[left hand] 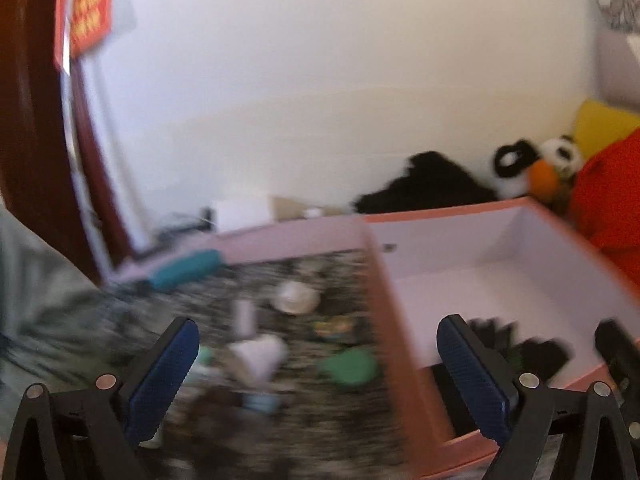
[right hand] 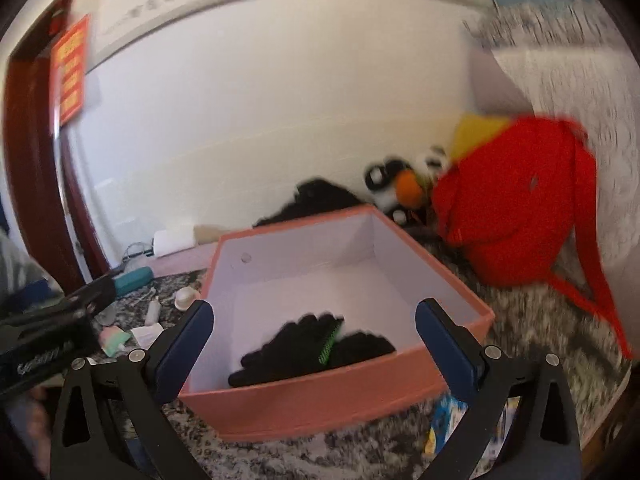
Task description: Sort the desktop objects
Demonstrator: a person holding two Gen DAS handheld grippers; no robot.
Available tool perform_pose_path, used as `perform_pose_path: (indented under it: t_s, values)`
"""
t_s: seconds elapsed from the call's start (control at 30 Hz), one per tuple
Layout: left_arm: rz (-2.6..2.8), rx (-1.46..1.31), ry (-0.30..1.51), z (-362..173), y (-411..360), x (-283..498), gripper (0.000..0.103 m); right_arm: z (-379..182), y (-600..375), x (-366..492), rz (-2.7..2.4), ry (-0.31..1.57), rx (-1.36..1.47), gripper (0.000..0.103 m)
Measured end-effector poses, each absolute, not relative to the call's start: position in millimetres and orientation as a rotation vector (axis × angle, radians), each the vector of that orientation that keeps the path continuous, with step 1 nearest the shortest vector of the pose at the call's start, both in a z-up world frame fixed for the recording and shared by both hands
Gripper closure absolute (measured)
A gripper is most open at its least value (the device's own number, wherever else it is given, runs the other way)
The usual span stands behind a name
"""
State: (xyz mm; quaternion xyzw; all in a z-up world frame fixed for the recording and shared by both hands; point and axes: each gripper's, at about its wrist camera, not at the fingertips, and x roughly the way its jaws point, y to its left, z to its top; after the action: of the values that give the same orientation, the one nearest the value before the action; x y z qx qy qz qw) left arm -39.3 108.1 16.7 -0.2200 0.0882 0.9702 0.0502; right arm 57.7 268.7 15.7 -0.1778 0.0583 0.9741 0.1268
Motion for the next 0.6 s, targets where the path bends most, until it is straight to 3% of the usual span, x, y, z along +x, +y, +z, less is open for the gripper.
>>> perform_pose_path:
  t_s: [0.1,0.2,0.43,0.5,0.6]
  values:
    - [2.991,-0.594,0.268,13.6,81.4,-29.7,0.004,14.7,235.8,51.8,2.87,-0.008,-0.535,0.0]
    - [3.006,-0.595,0.31,7.5,59.9,-22.6,0.002,12.9,212.9,46.8,2.91,-0.01,-0.558,0.0]
    - [3.12,-0.592,0.308,-6.1,18.0,-11.4,0.001,-6.8,192.7,26.3,3.126,0.6,-0.792,0.0]
    - [3.129,-0.563,0.278,-8.2,5.0,-7.5,0.0,-9.8,179.3,25.3,3.153,0.59,-0.803,0.0]
    - [3.24,-0.396,0.503,-12.5,8.3,8.2,0.0,-10.1,149.8,29.0,3.138,0.303,-0.766,0.0]
